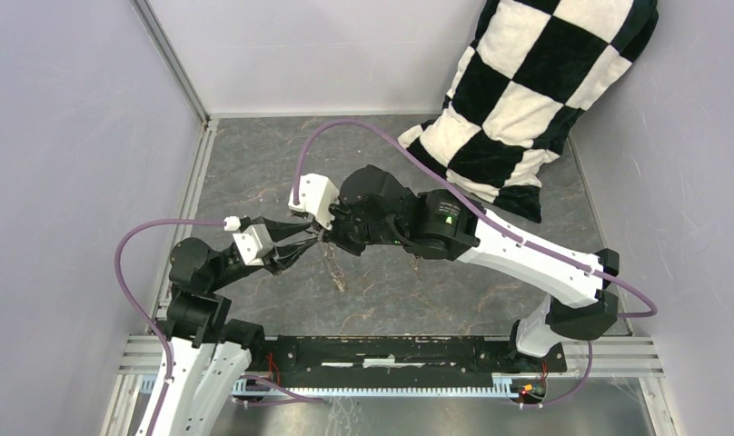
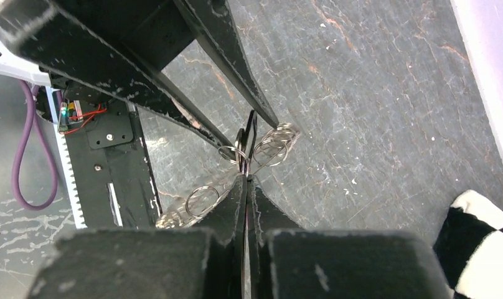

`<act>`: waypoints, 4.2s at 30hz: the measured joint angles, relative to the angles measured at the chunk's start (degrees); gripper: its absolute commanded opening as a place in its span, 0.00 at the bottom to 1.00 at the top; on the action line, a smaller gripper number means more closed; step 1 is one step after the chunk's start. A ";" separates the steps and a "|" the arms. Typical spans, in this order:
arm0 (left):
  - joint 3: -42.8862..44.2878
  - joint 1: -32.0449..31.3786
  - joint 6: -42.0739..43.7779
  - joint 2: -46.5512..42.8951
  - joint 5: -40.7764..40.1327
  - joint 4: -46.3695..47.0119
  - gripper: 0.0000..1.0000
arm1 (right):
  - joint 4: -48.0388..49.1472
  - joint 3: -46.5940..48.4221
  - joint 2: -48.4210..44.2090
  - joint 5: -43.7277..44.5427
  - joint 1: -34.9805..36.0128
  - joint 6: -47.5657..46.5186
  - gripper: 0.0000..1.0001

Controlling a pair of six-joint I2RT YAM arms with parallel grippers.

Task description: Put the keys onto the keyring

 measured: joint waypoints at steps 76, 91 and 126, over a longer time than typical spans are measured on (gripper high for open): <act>11.58 -0.13 4.66 7.54 7.06 -13.25 0.23 | 15.15 -16.76 -9.68 -5.97 -2.16 1.29 0.00; 11.58 -0.13 -2.51 8.87 6.47 -12.07 0.02 | 19.58 -20.41 -11.80 -6.23 -2.21 1.33 0.00; 16.61 0.02 1.55 8.57 18.36 -15.15 0.45 | 54.66 -46.51 -25.07 -18.86 -2.19 4.02 0.00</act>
